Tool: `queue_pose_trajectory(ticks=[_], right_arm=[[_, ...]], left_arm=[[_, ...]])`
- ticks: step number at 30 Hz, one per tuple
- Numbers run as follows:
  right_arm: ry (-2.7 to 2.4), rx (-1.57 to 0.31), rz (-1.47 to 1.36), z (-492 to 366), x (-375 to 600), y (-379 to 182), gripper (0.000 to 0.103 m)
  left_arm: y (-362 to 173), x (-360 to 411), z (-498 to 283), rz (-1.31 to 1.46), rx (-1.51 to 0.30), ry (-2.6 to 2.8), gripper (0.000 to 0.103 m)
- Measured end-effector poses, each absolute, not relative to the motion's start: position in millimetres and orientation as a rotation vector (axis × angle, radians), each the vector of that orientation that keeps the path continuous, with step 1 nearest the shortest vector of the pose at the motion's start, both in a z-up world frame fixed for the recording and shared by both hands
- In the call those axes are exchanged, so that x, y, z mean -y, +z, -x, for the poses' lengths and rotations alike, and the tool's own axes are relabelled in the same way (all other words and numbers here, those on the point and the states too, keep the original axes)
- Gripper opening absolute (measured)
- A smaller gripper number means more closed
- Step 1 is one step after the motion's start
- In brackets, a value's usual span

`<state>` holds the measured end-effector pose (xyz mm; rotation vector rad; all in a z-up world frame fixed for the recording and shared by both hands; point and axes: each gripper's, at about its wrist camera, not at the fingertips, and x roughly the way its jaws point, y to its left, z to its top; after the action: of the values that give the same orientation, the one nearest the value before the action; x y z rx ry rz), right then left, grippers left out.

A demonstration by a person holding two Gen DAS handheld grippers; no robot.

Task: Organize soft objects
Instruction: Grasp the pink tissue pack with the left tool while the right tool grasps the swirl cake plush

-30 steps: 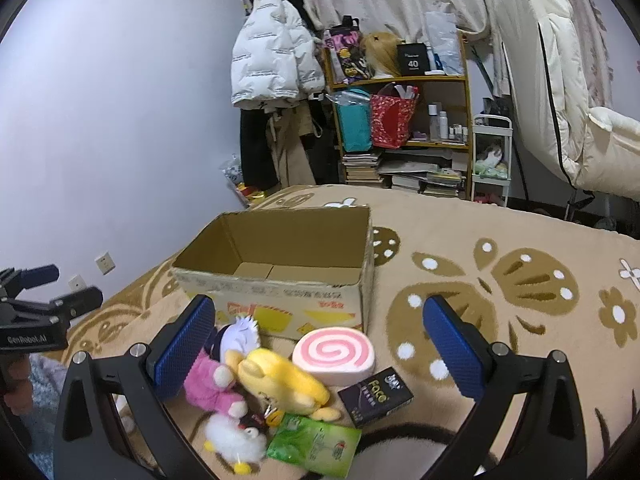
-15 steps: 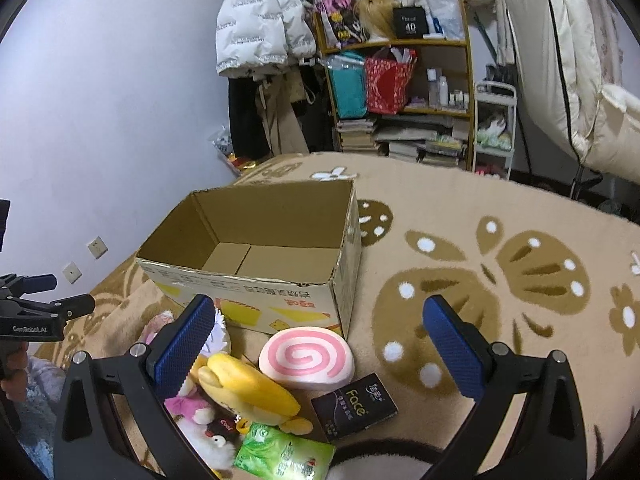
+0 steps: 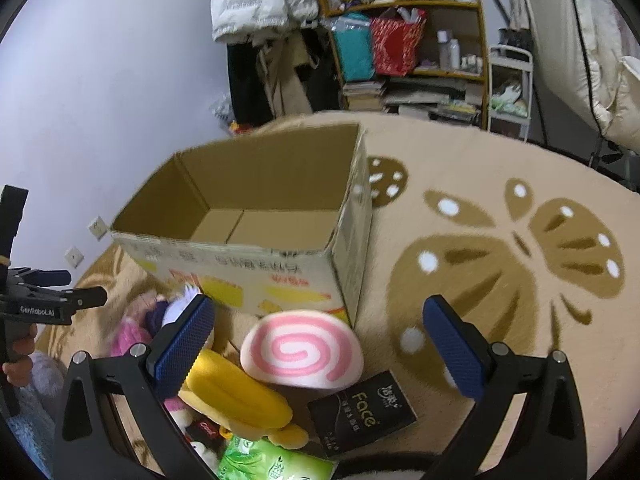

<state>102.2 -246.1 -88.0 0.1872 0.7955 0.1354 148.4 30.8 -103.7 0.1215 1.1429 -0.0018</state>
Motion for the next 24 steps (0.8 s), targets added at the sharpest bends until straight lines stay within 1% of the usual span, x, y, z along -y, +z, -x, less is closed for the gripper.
queue_pose_trajectory(ticks=[9, 18, 22, 24], right_arm=[[0.157, -0.885, -0.207, -119.9, 243.7, -113.5, 0.103], [0.158, -0.928, -0.237, -127.7, 245.4, -123.1, 0.103], [0.153, -0.945, -0.241, -129.5, 246.7, -125.3, 0.103], [0.155, -0.963, -0.245, -132.0, 247.2, -127.9, 0.096]], left_arm=[[-137.1, -41.0, -156.3, -0.035, -1.228, 0.003, 0.103], [-165.0, -38.4, -160.3, -0.043, -1.297, 0.023, 0.103], [-176.3, -45.5, -165.6, -0.001, -1.325, 0.038, 0.103], [-178.6, -48.6, -166.2, 0.035, -1.332, 0.041, 0.103]])
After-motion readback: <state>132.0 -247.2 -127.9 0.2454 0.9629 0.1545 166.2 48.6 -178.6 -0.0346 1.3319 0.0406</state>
